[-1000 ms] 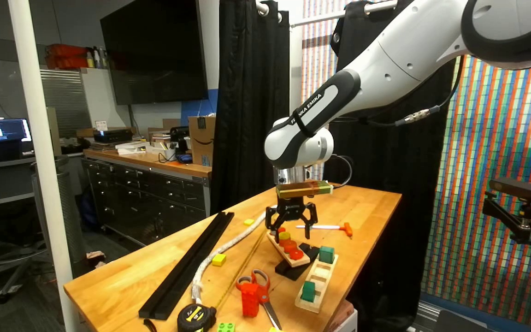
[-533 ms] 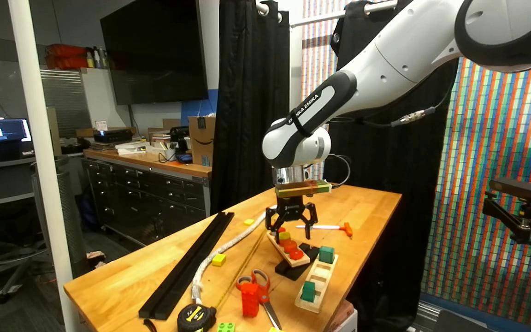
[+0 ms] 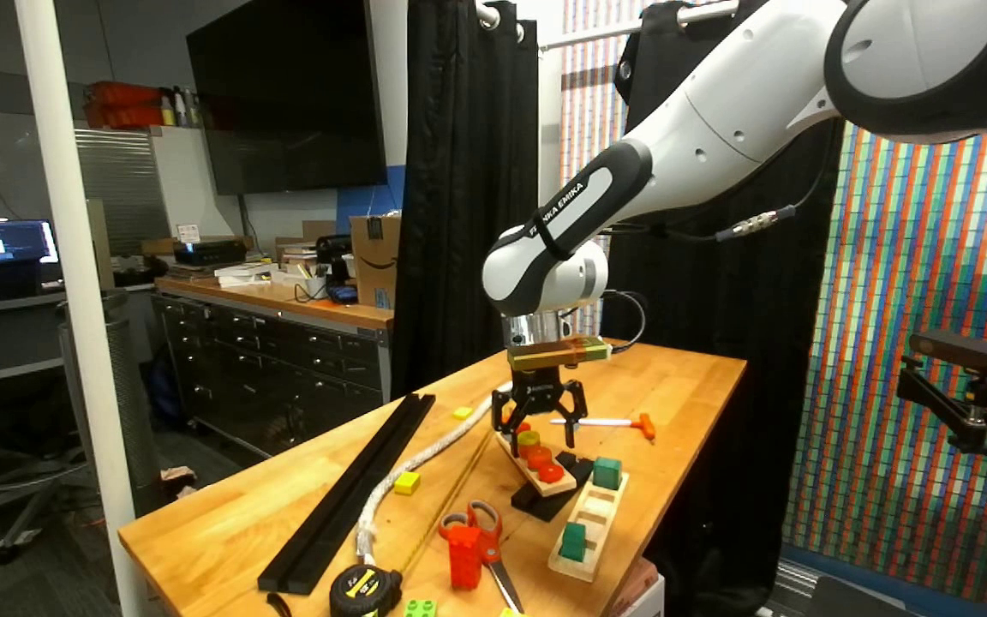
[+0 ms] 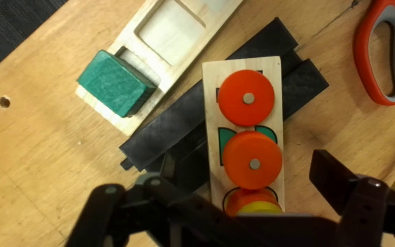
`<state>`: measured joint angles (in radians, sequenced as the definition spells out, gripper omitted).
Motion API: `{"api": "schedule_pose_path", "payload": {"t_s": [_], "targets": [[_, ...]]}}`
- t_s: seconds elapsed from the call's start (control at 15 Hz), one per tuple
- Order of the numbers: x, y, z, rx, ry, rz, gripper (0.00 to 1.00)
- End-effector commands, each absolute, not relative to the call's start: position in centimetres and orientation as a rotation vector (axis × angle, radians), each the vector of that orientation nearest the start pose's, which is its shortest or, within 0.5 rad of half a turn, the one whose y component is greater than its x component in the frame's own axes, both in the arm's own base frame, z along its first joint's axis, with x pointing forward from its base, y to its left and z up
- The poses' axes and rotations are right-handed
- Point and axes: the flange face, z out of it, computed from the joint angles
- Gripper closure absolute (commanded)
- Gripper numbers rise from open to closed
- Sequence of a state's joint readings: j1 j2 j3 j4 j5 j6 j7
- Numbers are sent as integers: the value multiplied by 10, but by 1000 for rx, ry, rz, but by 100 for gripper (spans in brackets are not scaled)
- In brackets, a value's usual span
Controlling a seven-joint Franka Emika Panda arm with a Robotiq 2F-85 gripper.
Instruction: Pick up the second orange object to the right from the wood and put it on the table
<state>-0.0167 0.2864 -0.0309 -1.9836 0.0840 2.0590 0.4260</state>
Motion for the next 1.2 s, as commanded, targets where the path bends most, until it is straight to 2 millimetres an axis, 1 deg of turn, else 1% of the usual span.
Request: {"api": "schedule_pose_path", "payload": {"t_s": [0.0, 0.07, 0.2, 0.4, 0.47, 0.93, 1.13], "targets": [[587, -23, 311, -3027, 793, 353, 32], [587, -23, 310, -3029, 793, 355, 42], [587, -24, 310, -3034, 792, 359, 56], [587, -24, 311, -3046, 790, 356, 81], [587, -23, 312, -3050, 796, 356, 83], [581, -16, 320, -3088, 844, 336, 83], [578, -15, 322, -3093, 853, 328, 83]]}}
